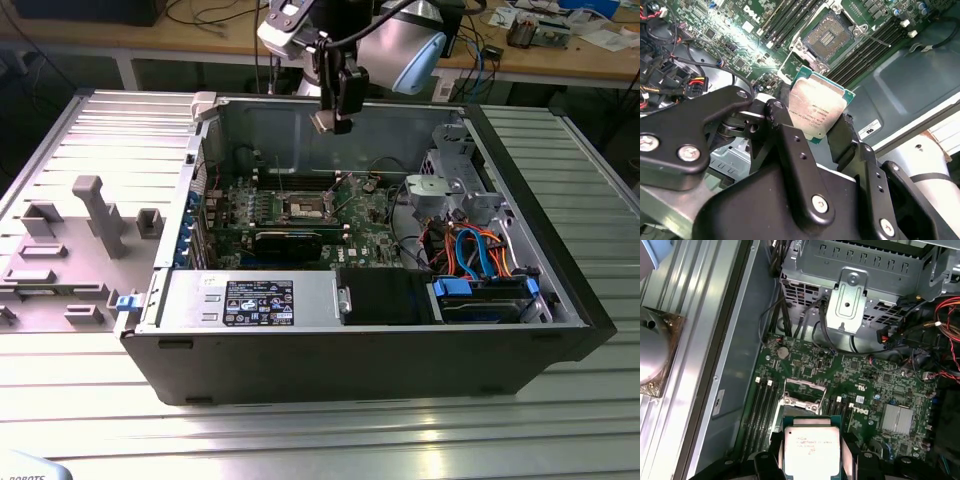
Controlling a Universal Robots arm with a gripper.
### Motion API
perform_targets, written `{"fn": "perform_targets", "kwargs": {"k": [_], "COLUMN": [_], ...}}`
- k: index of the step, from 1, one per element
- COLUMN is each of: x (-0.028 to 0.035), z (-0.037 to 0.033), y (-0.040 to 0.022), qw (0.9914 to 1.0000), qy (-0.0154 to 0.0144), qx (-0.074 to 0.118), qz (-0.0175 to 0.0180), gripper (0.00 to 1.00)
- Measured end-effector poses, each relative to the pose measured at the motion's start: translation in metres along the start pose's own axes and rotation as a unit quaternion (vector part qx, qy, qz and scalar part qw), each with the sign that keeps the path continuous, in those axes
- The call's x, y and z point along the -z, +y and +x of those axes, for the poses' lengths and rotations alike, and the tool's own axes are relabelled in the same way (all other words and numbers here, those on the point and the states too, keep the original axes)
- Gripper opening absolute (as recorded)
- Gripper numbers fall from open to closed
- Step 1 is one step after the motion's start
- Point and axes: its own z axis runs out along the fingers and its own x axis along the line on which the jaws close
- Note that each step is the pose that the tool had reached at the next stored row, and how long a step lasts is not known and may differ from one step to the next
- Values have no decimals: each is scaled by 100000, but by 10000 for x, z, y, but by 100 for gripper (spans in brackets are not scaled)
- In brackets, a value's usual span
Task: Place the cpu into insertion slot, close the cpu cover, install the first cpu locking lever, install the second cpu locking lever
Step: 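Place the cpu into insertion slot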
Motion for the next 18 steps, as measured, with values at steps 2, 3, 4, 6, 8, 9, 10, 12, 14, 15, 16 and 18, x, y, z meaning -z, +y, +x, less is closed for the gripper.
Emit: {"fn": "perform_targets", "kwargs": {"k": [2, 3, 4, 6, 8, 9, 10, 12, 14, 15, 16, 18], "x": [0, 0, 0, 0, 0, 0, 0, 0, 0, 0, 0, 0], "z": [0, 0, 0, 0, 0, 0, 0, 0, 0, 0, 0, 0], "y": [0, 0, 0, 0, 0, 0, 0, 0, 0, 0, 0, 0], "qw": [99994, 99989, 99982, 99965, 99941, 99930, 99919, 99884, 99833, 99818, 99795, 99751], "qy": [-98, -136, -169, -237, -307, -337, -361, -430, -517, -540, -571, -631], "qx": [-1076, -1509, -1874, -2640, -3415, -3713, -4012, -4797, -5757, -6010, -6375, -7029], "qz": [-20, -32, -36, -52, -67, -70, -80, -93, -111, -116, -125, -137], "gripper": [54, 54, 54, 54, 54, 54, 54, 54, 54, 54, 54, 54]}}
